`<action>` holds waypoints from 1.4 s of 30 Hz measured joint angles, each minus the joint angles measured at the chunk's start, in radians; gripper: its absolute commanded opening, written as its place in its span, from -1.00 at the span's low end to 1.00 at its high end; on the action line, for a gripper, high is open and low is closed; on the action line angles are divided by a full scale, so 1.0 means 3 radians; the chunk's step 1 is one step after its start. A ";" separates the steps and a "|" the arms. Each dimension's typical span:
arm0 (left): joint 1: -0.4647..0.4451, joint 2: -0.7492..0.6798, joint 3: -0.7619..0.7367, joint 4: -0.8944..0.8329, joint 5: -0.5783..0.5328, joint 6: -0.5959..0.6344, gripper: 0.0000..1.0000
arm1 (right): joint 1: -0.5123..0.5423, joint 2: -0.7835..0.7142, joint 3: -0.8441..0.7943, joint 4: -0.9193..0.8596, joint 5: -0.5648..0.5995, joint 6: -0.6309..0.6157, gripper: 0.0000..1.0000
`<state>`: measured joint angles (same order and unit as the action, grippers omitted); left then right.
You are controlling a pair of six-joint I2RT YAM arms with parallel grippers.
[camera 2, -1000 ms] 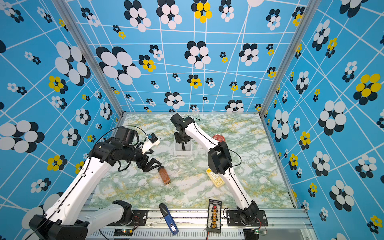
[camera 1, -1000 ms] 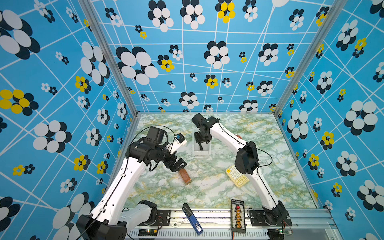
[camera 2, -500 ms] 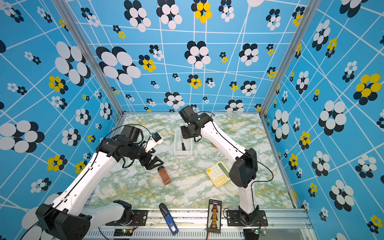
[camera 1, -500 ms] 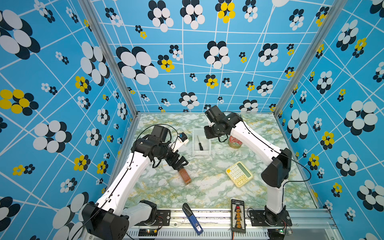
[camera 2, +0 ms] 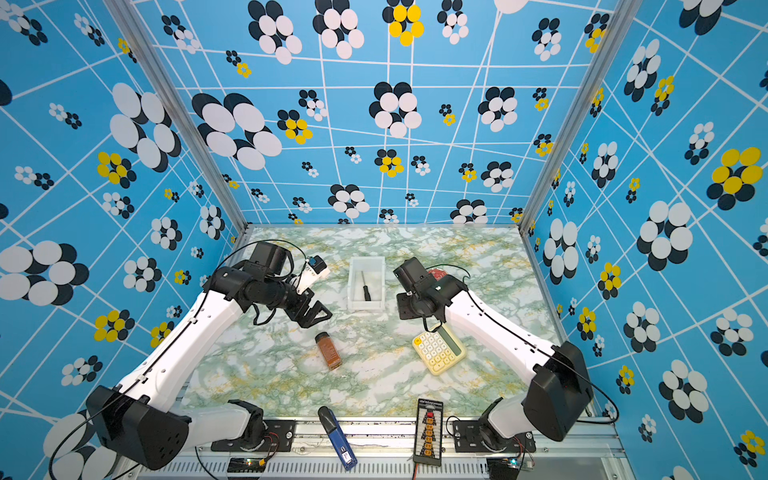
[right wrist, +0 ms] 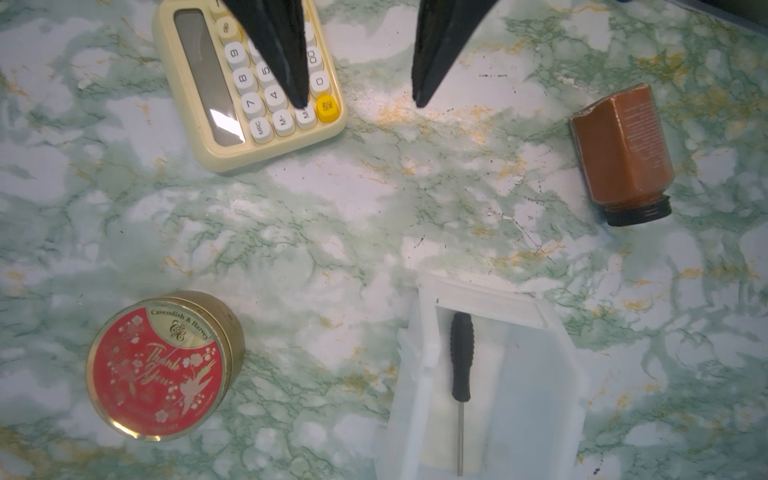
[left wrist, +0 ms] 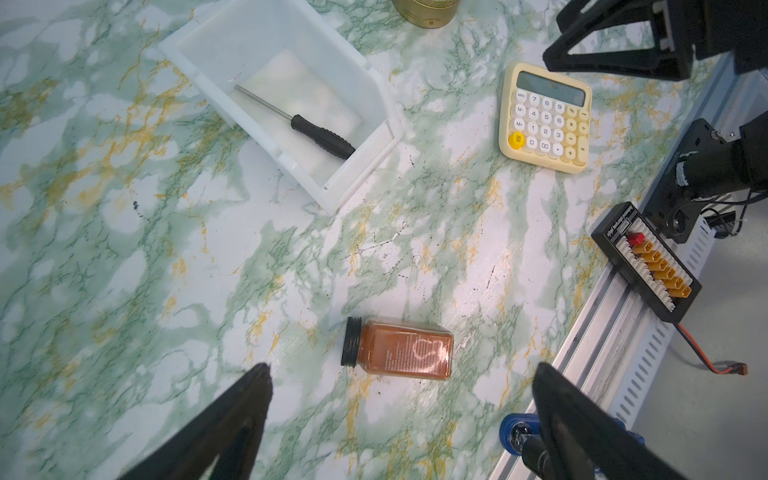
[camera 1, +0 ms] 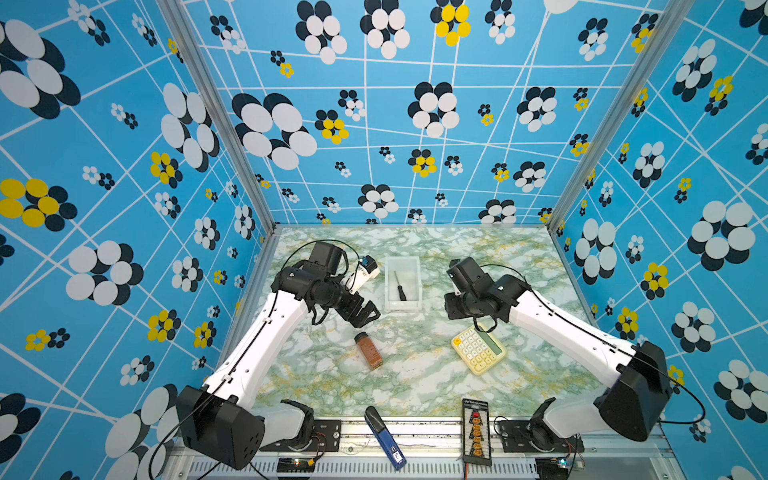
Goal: Put the screwdriver in the bin
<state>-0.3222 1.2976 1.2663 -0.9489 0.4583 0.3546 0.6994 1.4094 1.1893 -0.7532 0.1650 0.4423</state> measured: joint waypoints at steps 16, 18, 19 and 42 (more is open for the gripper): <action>0.0017 0.0027 -0.0072 0.0362 -0.0313 -0.0313 0.98 | -0.0006 -0.1110 -0.1076 0.0585 0.0355 0.0259 0.33; 0.0041 0.0038 -0.0074 0.0399 -0.0326 -0.0370 0.99 | -0.0006 -0.1217 -0.1142 0.0674 0.0413 0.0259 0.33; 0.0057 0.0048 -0.0076 0.0422 -0.0333 -0.0401 0.98 | -0.0006 -0.1263 -0.1175 0.0711 0.0451 0.0258 0.33; 0.0860 0.0322 -0.0734 0.1628 -0.0679 -0.1335 0.98 | -0.0829 -0.1260 -0.1583 0.1857 0.0997 -0.0431 0.83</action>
<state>-0.0643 1.3941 1.0462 -0.4606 0.2546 -0.0460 0.4507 1.0313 0.7143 -0.1963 0.4641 0.3130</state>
